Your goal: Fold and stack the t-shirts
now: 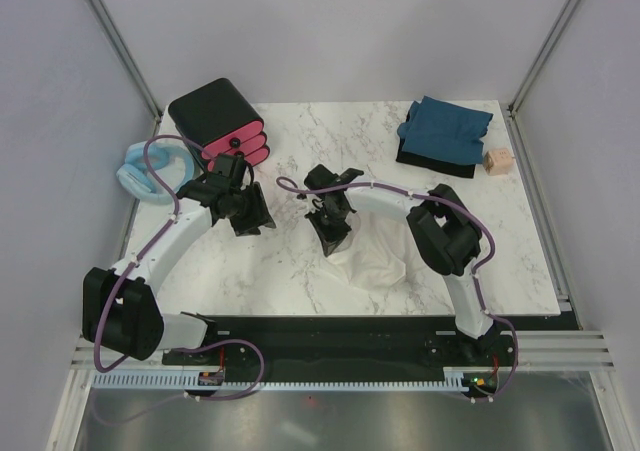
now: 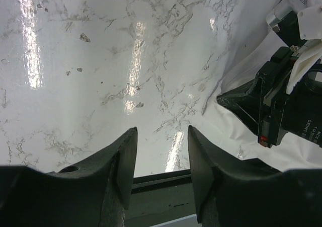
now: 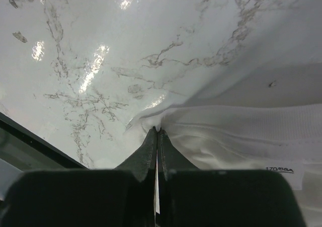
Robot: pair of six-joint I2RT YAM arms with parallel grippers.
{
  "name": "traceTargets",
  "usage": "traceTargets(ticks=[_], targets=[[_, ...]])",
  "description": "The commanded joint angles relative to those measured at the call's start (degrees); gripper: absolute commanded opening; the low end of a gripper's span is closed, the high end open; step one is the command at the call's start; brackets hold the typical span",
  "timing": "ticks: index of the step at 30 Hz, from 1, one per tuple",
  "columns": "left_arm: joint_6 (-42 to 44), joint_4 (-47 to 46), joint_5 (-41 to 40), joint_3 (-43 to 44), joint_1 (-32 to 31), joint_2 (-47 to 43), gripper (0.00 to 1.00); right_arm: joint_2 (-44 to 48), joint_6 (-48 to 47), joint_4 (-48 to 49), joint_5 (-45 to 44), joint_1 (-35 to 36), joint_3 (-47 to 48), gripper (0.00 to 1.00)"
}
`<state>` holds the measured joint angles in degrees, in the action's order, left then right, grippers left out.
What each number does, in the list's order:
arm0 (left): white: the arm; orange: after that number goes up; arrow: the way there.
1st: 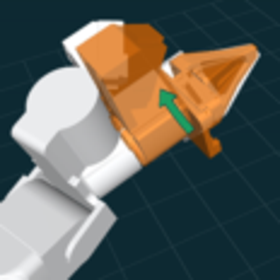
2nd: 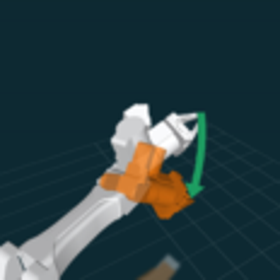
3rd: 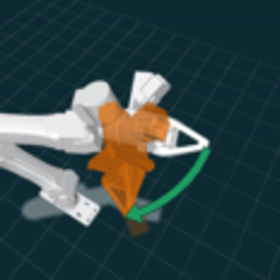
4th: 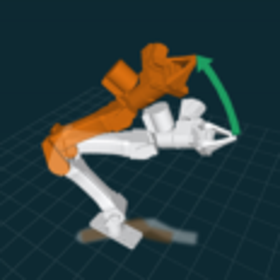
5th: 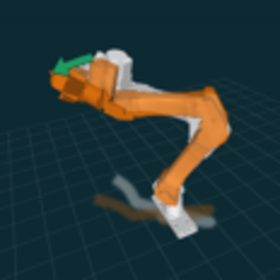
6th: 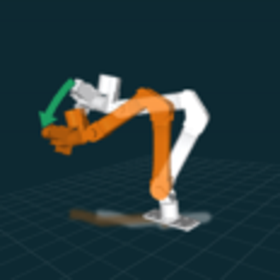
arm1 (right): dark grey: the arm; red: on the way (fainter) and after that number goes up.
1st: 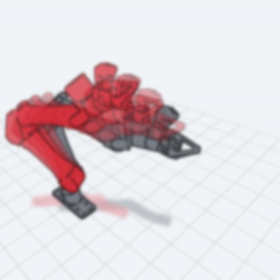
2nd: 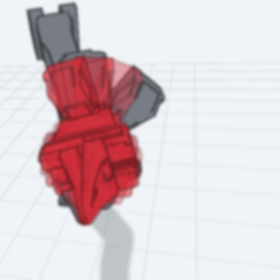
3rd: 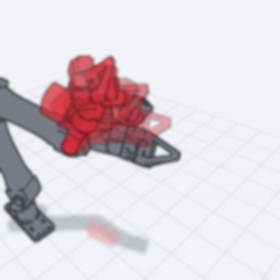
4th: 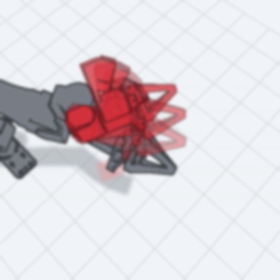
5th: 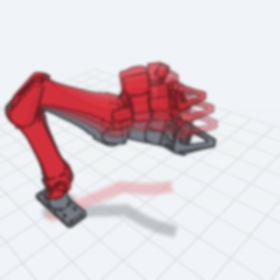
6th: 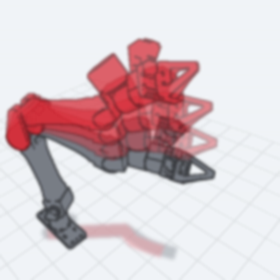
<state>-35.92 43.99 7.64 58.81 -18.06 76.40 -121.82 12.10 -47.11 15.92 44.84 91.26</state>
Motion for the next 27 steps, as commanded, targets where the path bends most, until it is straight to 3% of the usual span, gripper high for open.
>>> traceTargets(ticks=[1,11,17,27], targets=[[1.6,-1.9,0.5,0.3,0.2,-0.6,0.52,5.4,1.6,1.3,-3.2,0.2,0.5,0.0],[1.1,-2.6,0.8,1.9,0.4,-0.4,0.52,9.5,5.7,1.5,-5.2,0.2,3.2,0.0],[-0.6,-2.1,-1.7,2.9,0.3,-1.8,0.52,13.4,8.7,1.4,-7.2,-1.3,9.5,0.0],[-0.6,-0.5,-3.2,5.7,0.3,-3.0,0.52,14.6,10.2,-5.4,-9.2,-6.2,34.4,0.0]])
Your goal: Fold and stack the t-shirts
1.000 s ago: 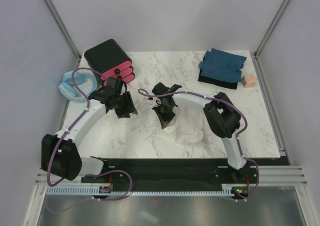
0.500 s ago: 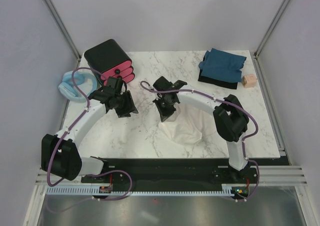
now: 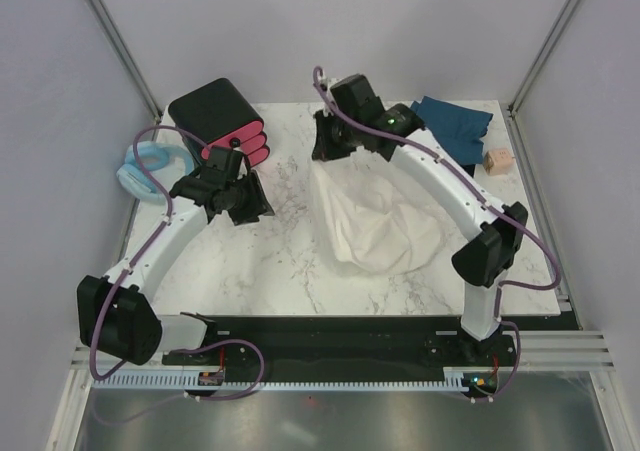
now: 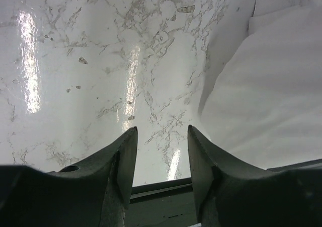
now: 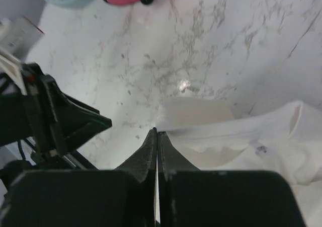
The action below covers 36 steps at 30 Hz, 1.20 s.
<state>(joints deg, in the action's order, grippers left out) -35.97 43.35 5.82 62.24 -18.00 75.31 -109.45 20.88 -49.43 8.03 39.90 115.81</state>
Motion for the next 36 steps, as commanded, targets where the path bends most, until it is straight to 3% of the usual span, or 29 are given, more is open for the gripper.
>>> traceTargets(ticks=[1,10,15,18,21,25,30,36], targets=[[-0.8,0.1,-0.9,2.3,0.3,-1.9,0.52,2.3,1.9,-3.5,-0.9,-1.9,11.3,0.0],[-0.1,-0.5,2.0,3.0,0.1,-0.6,0.52,9.8,4.7,-2.8,-3.6,-4.8,13.8,0.0],[-0.2,-0.8,2.3,4.6,0.1,1.7,0.52,11.5,4.9,-5.3,-3.6,-6.5,21.6,0.0],[0.1,-1.1,2.3,5.8,-0.1,2.6,0.52,15.7,3.8,-6.5,-12.4,-6.8,21.0,0.0],[0.8,-1.0,2.3,6.9,0.0,3.3,0.52,22.0,2.8,-7.7,-25.5,-7.3,14.5,0.0],[1.3,-1.0,3.6,8.5,-0.1,4.5,0.52,24.6,5.5,-19.5,-32.0,-9.1,10.0,0.0],[1.2,-1.0,3.9,10.0,-0.1,6.1,0.52,26.7,12.9,-28.2,-28.0,-9.2,-2.4,0.0],[1.2,-1.0,4.4,12.3,-0.1,7.8,0.51,30.8,17.8,-29.5,-15.2,-9.1,-29.6,0.0]])
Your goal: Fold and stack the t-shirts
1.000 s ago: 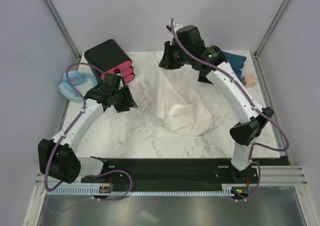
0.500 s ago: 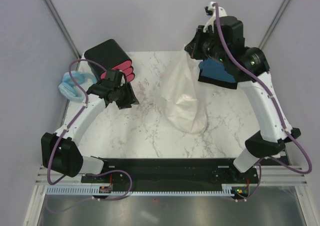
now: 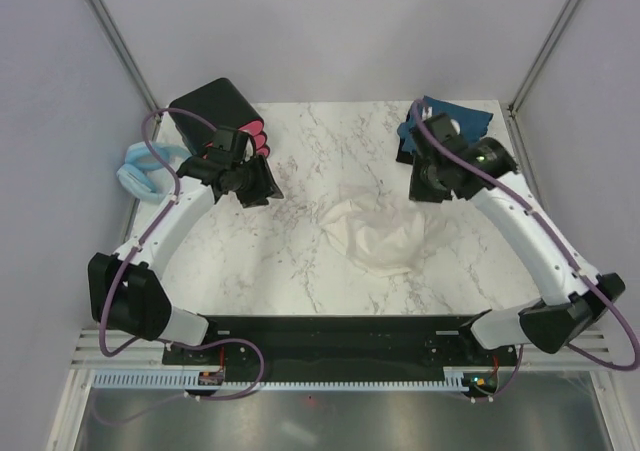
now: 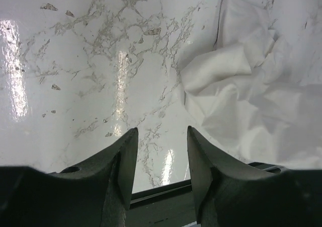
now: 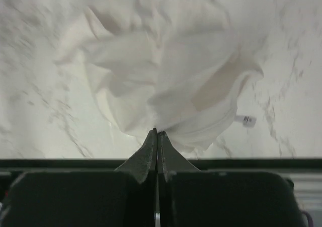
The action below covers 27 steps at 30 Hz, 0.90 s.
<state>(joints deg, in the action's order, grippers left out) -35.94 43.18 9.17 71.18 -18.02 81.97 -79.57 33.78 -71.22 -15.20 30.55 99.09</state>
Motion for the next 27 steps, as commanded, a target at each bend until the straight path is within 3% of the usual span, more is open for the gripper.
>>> traceTargets(ticks=[1,2,3,6,12,14,21,27], targets=[[1.2,-0.8,0.9,3.7,-0.1,1.3,0.51,2.4,5.8,-7.2,9.7,0.2,-19.1,0.0],[1.2,-0.8,0.9,3.9,-0.1,1.5,0.51,3.2,6.6,-6.5,10.5,0.2,-21.7,0.08],[1.3,-0.8,0.9,4.6,-0.2,1.6,0.5,3.7,7.0,-5.3,11.4,0.2,-23.8,0.34],[1.6,-0.7,0.9,5.5,-0.2,2.1,0.5,5.2,8.6,-5.4,10.2,0.1,-26.5,0.35],[1.8,-0.5,0.9,6.1,-0.2,2.6,0.5,1.5,7.4,-9.1,-0.9,-0.6,-12.3,0.33],[2.0,-0.4,0.9,5.7,-0.1,2.7,0.5,0.0,5.5,-8.7,-4.6,-0.9,-8.8,0.38],[2.9,1.0,1.1,5.6,-0.2,2.3,0.5,-4.3,-0.6,6.0,-4.6,-5.4,-20.5,0.39],[3.0,2.3,0.3,4.7,-0.1,1.0,0.5,-5.9,-2.3,11.6,-4.0,-11.0,-26.1,0.38]])
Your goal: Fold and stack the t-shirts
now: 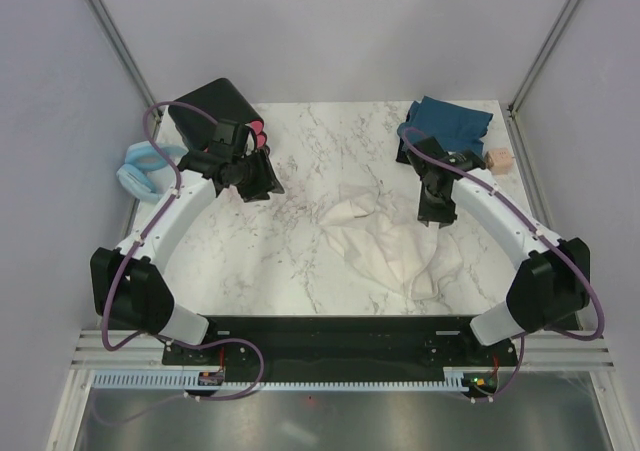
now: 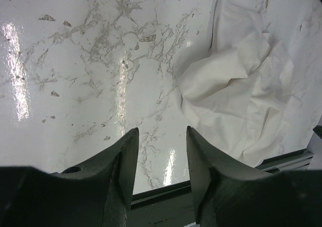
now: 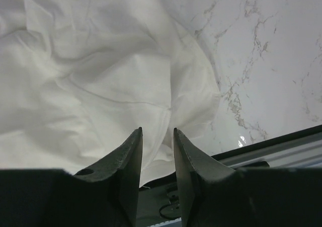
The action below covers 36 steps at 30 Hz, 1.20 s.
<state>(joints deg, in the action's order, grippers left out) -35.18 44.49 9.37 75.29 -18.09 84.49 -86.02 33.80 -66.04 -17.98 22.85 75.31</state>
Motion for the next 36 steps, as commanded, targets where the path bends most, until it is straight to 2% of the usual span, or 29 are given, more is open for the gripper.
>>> traceTargets(ticks=[1,5,11,18,24,36], targets=[[2.3,1.3,0.1,0.4,-0.1,-1.8,0.5,0.2,-2.7,7.1,-0.9,-3.9,-2.9,0.39],[2.7,2.0,-0.1,0.6,0.0,-1.7,0.5,-1.7,-5.1,10.7,0.6,-8.9,-5.0,0.39],[2.7,2.5,-0.8,1.3,-0.1,-1.4,0.5,-6.0,-6.6,14.3,6.4,-11.5,-5.7,0.41],[2.8,3.0,-1.4,1.6,-0.1,-1.3,0.5,-9.3,-6.9,15.6,10.9,-12.0,-4.2,0.45],[3.4,3.2,-1.9,2.0,0.0,-1.2,0.5,-10.3,-7.2,14.5,9.3,-12.3,-3.9,0.45],[4.0,3.1,-1.8,2.2,0.0,-0.5,0.49,-10.0,-6.6,15.4,11.7,-12.8,-7.2,0.48]])
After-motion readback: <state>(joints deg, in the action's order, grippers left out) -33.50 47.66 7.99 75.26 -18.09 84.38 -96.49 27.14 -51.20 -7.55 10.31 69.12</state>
